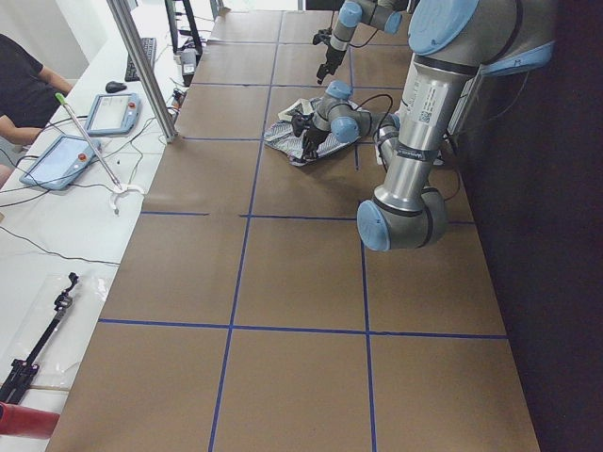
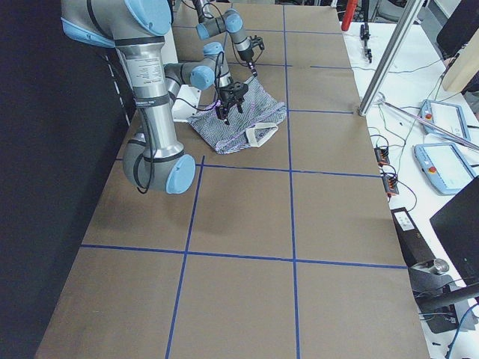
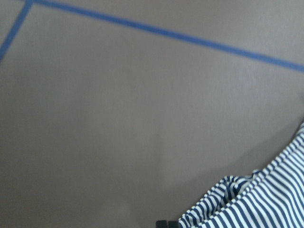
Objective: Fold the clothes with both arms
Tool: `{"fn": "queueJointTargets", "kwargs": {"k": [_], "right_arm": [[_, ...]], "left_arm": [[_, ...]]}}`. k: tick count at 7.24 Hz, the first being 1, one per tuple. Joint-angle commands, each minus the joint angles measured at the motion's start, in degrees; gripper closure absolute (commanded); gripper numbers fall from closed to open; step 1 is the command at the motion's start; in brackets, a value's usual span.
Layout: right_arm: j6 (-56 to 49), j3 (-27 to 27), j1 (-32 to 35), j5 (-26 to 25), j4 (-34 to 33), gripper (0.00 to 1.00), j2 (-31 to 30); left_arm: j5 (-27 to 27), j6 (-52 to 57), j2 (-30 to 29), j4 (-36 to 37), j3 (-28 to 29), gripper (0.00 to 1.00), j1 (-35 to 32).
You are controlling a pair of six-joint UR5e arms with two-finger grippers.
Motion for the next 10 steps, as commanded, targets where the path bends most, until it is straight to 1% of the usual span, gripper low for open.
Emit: {"fn": "queueJointTargets", "kwargs": {"k": [1, 3, 4, 5, 6, 7, 8, 9, 10], "right_arm": [[-1.5, -0.1, 0.5, 0.2, 0.0, 0.00, 0.0], [-2.0, 0.1, 0.4, 0.3, 0.0, 0.00, 0.1], [-2.0, 0.1, 0.4, 0.2, 0.0, 0.00, 0.1], [-2.1, 0.1, 0.3, 0.1, 0.1, 0.00, 0.1], [-2.0, 0.1, 0.2, -0.1, 0.1, 0.00, 0.1], [-2.2, -0.4, 0.2, 0.1, 1.8, 0.00, 1.3], [-2.7, -2.5, 0.2, 0.0, 5.3, 0.00, 2.5], [-3.7, -6.7, 0.1, 0.1, 10.6, 0.00, 5.1], [-4.9, -10.6, -0.3, 0.3, 12.4, 0.00, 7.6]], "left_arm": [[0.2, 6.1, -3.2, -16.0, 13.4, 1.00, -7.7], [-0.2, 8.0, -15.7, -26.6, 34.9, 1.00, -15.0], [-0.5, 10.3, -19.4, -31.4, 43.7, 1.00, -17.5], [-0.7, 11.7, -20.0, -35.7, 48.2, 1.00, -19.3], [-2.8, 11.7, -20.1, -36.1, 47.7, 0.64, -19.6], [-3.9, 11.4, -18.1, -36.0, 43.2, 0.53, -19.7], [-6.5, 11.1, -14.5, -36.1, 36.5, 0.49, -19.6], [-11.1, 9.3, -8.5, -35.4, 26.8, 0.49, -19.0], [-15.4, 8.7, -1.8, -35.4, 17.7, 0.49, -18.9]]}}
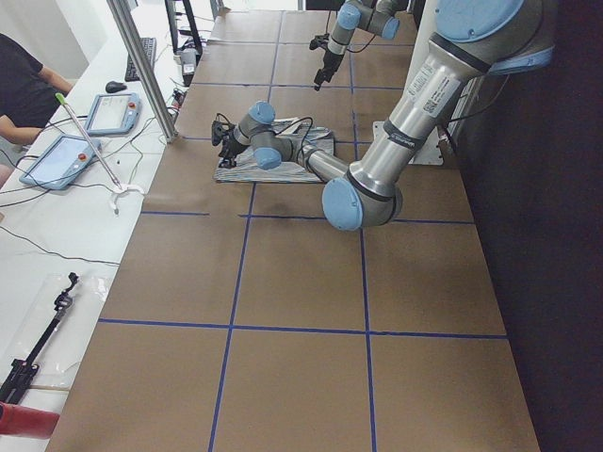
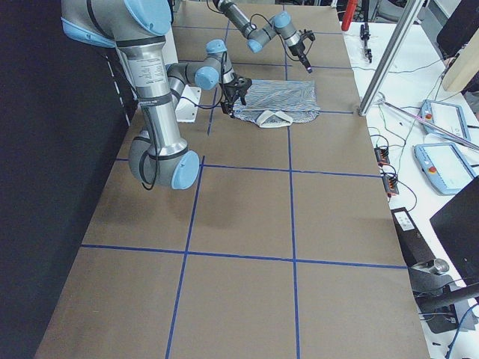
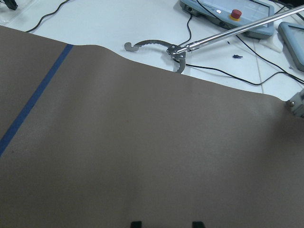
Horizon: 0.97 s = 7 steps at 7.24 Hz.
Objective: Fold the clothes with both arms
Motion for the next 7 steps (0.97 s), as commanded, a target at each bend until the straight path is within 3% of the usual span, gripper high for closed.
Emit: {"fn": "queueJointTargets", "kwargs": {"k": [1, 4, 7], "right_arm": [[-8.5, -7.2, -0.4, 0.7, 3.3, 0.00, 6.2], [-25.3, -19.7, -3.3, 4.5, 2.8, 0.00, 15.8], [-35.5, -23.0, -4.4, 4.3, 1.0, 0.00, 17.6]], "left_arm": [[-5.7, -1.1, 12.5, 0.2, -15.9, 0.49, 0.3], [-5.7, -1.2, 15.7, 0.2, -18.3, 0.49, 1.0], [-5.7, -1.2, 15.8, 0.2, -18.2, 0.49, 2.0]]}}
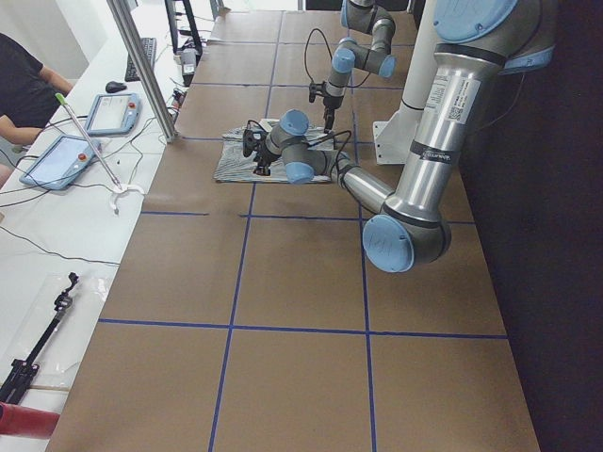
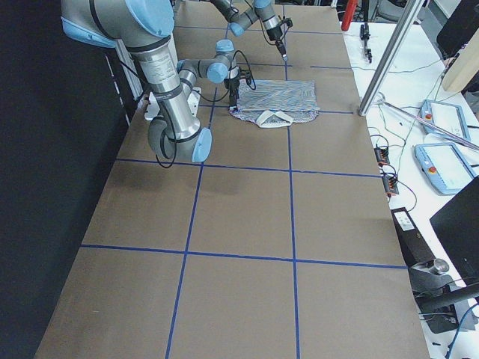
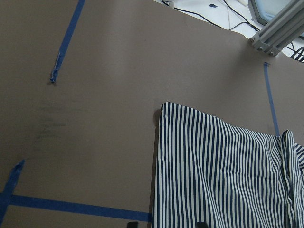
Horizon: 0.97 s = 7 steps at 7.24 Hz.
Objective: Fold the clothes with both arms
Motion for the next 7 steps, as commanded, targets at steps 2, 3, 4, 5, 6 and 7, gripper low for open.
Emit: {"fn": "queueJointTargets", "kwargs": {"k": [2, 3, 4, 5, 6, 7], "right_arm": [[-5.7, -1.9, -0.8, -0.8, -2.4, 0.00, 0.9], [-6.3, -2.2, -0.9, -0.8, -2.4, 0.00, 1.3], [-7.3, -2.9, -0.9, -1.1, -2.4, 0.00, 1.3], [-8.9, -2.8, -0.9, -1.2, -2.4, 0.00, 0.9], [-9.9, -2.8, -0.6, -1.2, -2.4, 0.00, -0.5], [-11.3, -1.5, 0.3, -0.9, -2.5, 0.00, -2.2]], "left_arm": [[-0.1, 0.0, 0.1, 0.0, 0.0, 0.49, 0.6], [-0.1, 0.0, 0.2, 0.0, -0.1, 0.49, 0.7], [-0.1, 0.0, 0.2, 0.0, -0.1, 0.49, 0.7], [-0.1, 0.0, 0.2, 0.0, -0.2, 0.49, 0.8], [-0.1, 0.0, 0.2, 0.0, -0.2, 0.49, 0.8], [-0.1, 0.0, 0.2, 0.0, -0.2, 0.49, 0.8]]}}
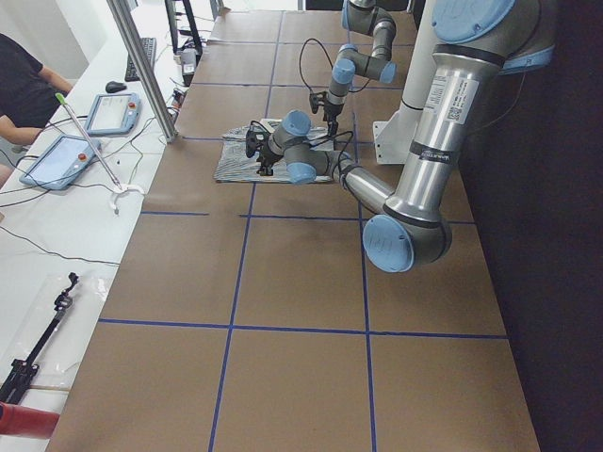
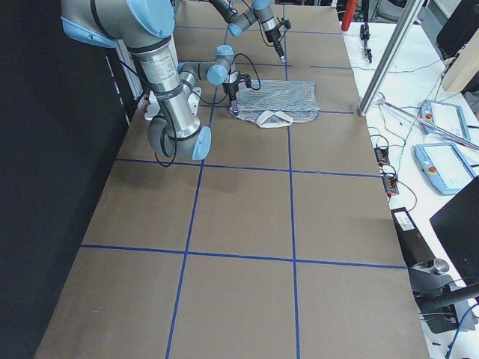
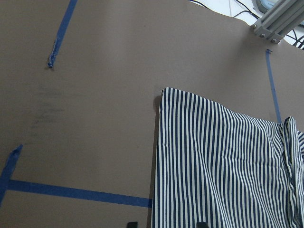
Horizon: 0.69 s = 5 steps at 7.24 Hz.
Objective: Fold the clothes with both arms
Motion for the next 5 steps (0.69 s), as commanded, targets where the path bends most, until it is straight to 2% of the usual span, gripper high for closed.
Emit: {"fn": "queueJointTargets", "kwargs": {"k": [1, 3, 5], "right_arm": [[-2.2, 3.7, 2.2, 0.5, 0.0, 0.00, -4.7], [-9.0, 10.6, 4.6, 0.6, 0.0, 0.00, -12.2], [-8.2, 9.8, 4.8, 0.2, 0.5, 0.00, -9.4]], "left_arm": [[0.0, 0.0, 0.0, 0.0, -0.1, 0.48, 0.0], [0.0, 0.0, 0.0, -0.1, -0.2, 0.48, -0.1], [0.0, 0.0, 0.6, 0.0, -1.0, 0.48, 0.0]]}}
